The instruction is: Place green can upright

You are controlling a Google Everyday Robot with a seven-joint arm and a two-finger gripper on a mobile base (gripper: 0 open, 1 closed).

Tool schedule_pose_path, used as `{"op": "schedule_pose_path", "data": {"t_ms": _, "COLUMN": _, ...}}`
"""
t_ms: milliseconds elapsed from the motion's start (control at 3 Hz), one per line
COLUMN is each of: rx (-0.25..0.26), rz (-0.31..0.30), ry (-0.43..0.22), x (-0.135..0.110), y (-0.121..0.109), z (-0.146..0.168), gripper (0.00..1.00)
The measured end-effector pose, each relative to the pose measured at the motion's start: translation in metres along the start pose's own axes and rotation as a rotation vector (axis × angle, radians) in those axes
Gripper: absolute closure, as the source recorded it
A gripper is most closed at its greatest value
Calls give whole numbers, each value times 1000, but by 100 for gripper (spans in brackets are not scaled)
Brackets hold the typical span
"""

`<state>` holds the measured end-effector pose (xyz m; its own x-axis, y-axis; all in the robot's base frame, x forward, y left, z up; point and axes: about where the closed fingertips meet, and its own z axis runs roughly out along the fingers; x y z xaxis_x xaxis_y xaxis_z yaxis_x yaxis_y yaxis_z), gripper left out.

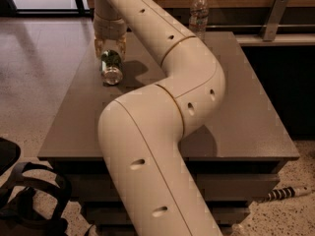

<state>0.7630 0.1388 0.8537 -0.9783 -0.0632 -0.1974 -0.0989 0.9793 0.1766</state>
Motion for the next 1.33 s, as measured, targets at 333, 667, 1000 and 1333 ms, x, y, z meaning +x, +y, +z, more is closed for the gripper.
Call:
{"op": "schedule_pose_path", "data": {"t_ms": 333, "rx": -8, "rz": -1, "ry": -12, "x": -4, "y": 3, "z": 5, "gripper": 85}}
{"op": "schedule_pose_path", "data": {"t_ms": 667, "rx": -14, "rz": -1, "ry": -20, "x": -7, "y": 5, "z": 10, "gripper": 97}}
{"op": "schedule_pose_path", "data": {"t_ms": 1000, "rx": -16, "rz": -1, "ry": -22, "x": -8, "y": 6, "z": 11, "gripper": 75}}
{"op": "schedule_pose_path", "data": {"t_ms": 1333, "rx": -17, "rz": -2, "ry": -23, "x": -9, "y": 6, "z": 12, "gripper": 44}}
